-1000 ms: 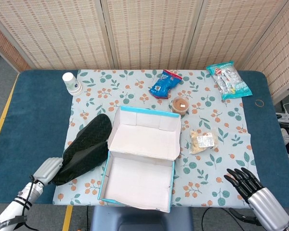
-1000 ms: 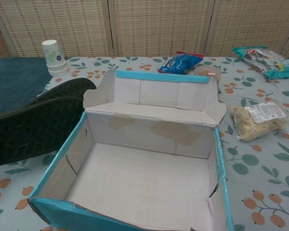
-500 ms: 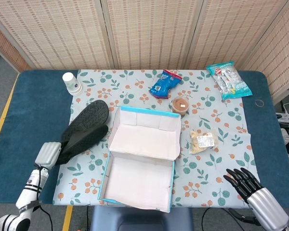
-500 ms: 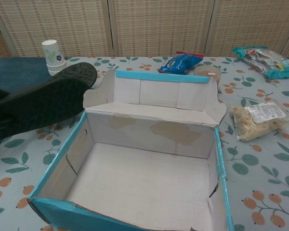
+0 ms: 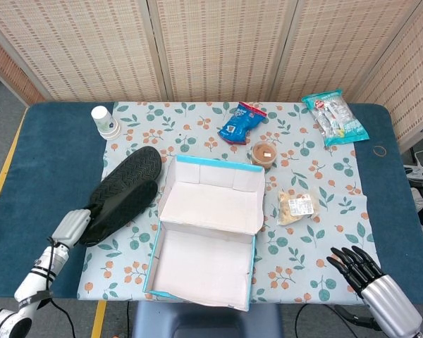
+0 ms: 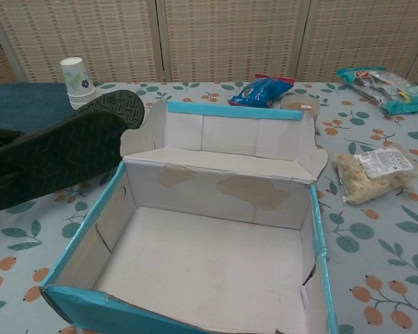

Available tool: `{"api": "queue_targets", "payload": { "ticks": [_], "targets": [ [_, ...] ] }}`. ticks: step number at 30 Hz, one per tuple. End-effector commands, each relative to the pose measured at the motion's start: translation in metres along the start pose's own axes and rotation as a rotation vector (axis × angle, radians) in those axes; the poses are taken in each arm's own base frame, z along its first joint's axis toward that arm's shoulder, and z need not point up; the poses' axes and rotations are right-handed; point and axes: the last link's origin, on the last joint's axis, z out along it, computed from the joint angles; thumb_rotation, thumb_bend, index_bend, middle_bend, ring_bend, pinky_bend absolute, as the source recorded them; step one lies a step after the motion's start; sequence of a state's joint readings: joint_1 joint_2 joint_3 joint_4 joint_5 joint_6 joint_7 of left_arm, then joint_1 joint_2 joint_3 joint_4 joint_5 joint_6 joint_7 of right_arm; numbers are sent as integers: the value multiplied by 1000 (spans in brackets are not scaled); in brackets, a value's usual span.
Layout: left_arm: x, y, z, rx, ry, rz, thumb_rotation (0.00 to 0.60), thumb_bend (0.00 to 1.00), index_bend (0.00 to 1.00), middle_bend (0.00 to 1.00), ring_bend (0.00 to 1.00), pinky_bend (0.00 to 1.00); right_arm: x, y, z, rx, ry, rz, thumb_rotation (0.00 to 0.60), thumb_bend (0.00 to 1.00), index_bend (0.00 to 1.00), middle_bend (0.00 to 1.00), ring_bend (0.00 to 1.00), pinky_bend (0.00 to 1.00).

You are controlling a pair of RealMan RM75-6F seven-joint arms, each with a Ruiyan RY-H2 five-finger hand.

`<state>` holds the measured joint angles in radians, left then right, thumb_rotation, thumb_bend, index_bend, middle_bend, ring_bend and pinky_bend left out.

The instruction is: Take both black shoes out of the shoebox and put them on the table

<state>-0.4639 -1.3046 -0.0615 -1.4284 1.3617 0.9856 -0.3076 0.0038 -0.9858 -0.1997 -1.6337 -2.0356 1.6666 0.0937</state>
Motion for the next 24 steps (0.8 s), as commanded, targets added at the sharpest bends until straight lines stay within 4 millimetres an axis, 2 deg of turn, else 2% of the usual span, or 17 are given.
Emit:
{"api": "queue_targets", "payload": {
  "ticks": [1, 5, 10, 19, 24],
  "targets": [
    [16, -1, -1, -8, 3, -25, 600, 451, 4, 0, 0, 277, 0, 0, 0, -1, 2, -1, 516, 172, 0, 0, 0, 0],
    [23, -2, -5, -23, 45, -3, 600, 434, 4, 0, 0, 180, -1, -1, 0, -3, -4, -6, 515, 172, 0, 0, 0, 0],
    [22, -2, -11, -34, 45, 76, 600, 417, 3, 0, 0, 177, -1, -1, 0, -3, -3, -7, 515, 171, 0, 0, 0, 0],
    [15, -3, -5, -6, 9, 128, 600, 393, 0, 0, 0, 149, 1, -1, -3, -2, 7, -3, 515, 172, 0, 0, 0, 0],
    [18, 3, -18, -55, 37, 97, 600, 392, 0, 0, 0, 139, 1, 0, -3, -5, 4, -4, 516, 172, 0, 0, 0, 0]
  ]
}}
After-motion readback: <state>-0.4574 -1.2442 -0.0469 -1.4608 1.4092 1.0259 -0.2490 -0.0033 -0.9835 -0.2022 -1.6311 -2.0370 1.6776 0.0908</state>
